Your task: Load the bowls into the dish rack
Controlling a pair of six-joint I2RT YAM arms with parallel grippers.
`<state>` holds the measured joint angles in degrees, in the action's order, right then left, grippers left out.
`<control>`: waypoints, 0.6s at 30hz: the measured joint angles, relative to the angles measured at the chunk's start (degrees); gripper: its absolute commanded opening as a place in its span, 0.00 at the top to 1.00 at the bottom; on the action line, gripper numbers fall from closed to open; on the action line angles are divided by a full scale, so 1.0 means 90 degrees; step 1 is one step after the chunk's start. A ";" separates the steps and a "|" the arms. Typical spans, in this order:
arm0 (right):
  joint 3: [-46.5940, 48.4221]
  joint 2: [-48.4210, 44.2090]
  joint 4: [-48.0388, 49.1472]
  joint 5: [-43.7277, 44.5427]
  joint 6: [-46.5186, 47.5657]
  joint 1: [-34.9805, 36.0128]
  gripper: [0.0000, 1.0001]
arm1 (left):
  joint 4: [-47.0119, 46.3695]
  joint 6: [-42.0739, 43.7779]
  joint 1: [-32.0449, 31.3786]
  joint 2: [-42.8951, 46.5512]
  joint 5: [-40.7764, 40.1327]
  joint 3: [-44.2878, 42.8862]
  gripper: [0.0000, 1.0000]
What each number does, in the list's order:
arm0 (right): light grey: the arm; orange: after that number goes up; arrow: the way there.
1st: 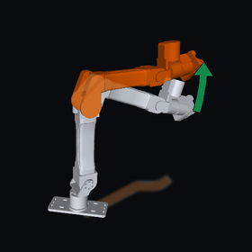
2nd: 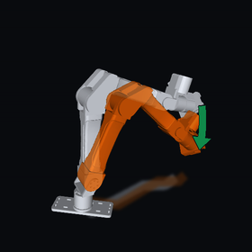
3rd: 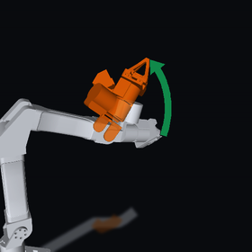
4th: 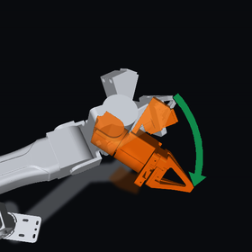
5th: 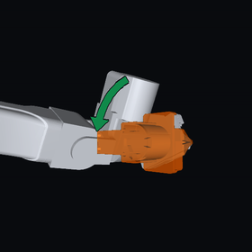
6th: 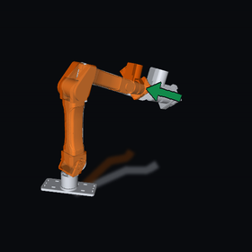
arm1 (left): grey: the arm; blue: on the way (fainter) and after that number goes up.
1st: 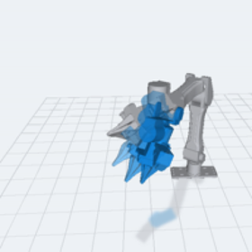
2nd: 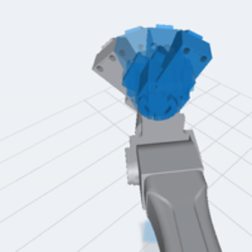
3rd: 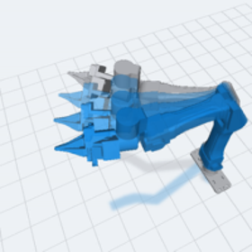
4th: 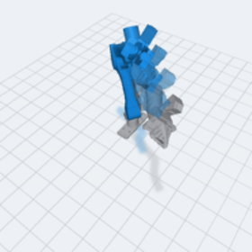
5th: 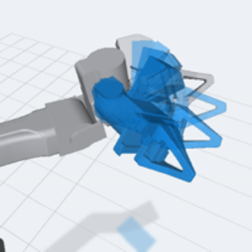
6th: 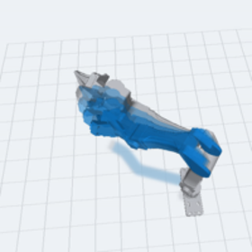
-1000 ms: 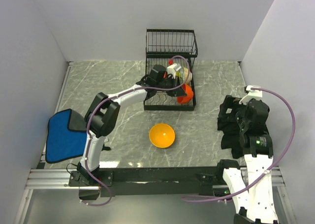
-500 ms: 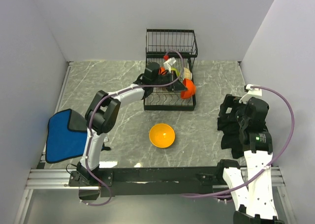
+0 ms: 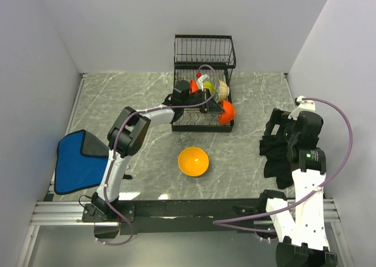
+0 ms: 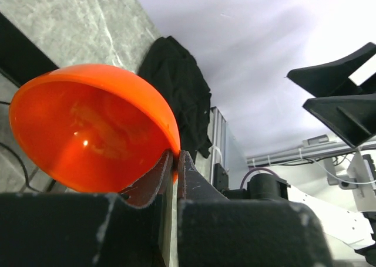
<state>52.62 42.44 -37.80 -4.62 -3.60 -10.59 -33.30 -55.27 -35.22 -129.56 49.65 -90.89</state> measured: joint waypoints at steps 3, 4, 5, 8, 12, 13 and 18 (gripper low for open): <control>0.0061 0.0056 -0.0051 -0.0046 0.0000 -0.0080 0.00 | -0.0282 -0.0202 0.0000 -0.0068 0.0029 0.0000 0.99; 0.0085 0.0078 -0.0061 -0.0068 0.0000 -0.0112 0.00 | -0.0369 -0.0299 0.0000 -0.0107 0.0034 0.0000 0.99; 0.0104 0.0100 -0.0068 -0.0080 0.0000 -0.0136 0.00 | -0.0459 -0.0352 0.0005 -0.0151 0.0051 0.0000 0.99; 0.0158 0.0170 -0.0107 -0.0117 0.0000 -0.0189 0.00 | -0.0758 -0.0610 0.0024 -0.0352 0.0097 -0.0002 0.99; 0.0257 0.0289 -0.0107 -0.0165 0.0000 -0.0304 0.00 | -0.1093 -0.0823 0.0114 -0.0510 0.0160 -0.0010 0.99; 0.0287 0.0325 -0.0114 -0.0180 -0.0002 -0.0335 0.00 | -0.1173 -0.0855 0.0141 -0.0559 0.0168 -0.0012 0.99; 0.0381 0.0469 -0.0121 -0.0272 -0.0005 -0.0515 0.00 | -0.1447 -0.0996 0.0262 -0.0772 0.0170 -0.0095 0.99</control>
<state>56.05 46.65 -38.89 -7.07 -3.64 -15.22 -46.33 -64.23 -32.86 -136.51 51.18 -91.74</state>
